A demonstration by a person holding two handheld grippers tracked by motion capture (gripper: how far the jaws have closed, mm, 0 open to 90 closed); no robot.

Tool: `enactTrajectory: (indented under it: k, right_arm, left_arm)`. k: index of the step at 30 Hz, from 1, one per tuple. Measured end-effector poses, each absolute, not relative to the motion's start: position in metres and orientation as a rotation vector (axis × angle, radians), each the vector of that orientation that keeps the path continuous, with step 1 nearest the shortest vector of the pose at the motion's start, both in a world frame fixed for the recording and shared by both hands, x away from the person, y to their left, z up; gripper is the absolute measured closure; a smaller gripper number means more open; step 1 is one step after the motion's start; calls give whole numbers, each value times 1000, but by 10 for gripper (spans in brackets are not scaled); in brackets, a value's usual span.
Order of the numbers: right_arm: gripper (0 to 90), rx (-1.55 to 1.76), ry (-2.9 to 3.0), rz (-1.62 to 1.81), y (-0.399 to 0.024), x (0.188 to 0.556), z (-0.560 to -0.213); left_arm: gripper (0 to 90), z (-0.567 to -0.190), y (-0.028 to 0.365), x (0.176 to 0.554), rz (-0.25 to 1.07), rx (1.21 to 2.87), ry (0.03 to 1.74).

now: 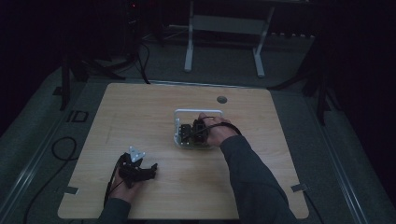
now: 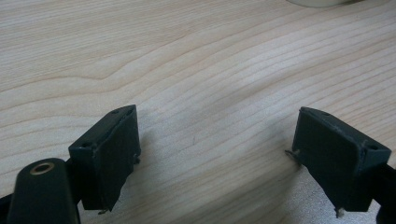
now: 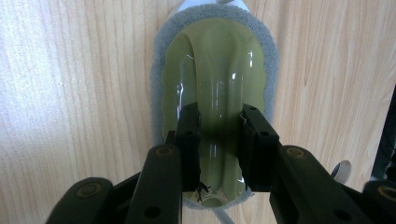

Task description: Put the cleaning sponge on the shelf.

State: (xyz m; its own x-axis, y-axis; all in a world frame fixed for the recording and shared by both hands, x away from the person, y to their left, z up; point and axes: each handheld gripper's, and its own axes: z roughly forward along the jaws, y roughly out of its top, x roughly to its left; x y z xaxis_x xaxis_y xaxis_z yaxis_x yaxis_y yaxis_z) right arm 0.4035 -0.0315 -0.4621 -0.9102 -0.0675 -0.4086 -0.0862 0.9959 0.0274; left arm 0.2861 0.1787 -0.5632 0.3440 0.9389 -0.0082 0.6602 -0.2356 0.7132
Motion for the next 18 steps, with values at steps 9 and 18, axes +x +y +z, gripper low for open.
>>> enactTrajectory:
  k: [9, 18]
  right_arm:
    - [714, -102, 2699, 56, -32, 404, -464]
    - [718, -95, 2644, 26, -30, 406, -470]
  left_arm:
    - [152, -563, 179, 286, 574, 1987, 1391]
    - [152, -563, 179, 286, 573, 1987, 1392]
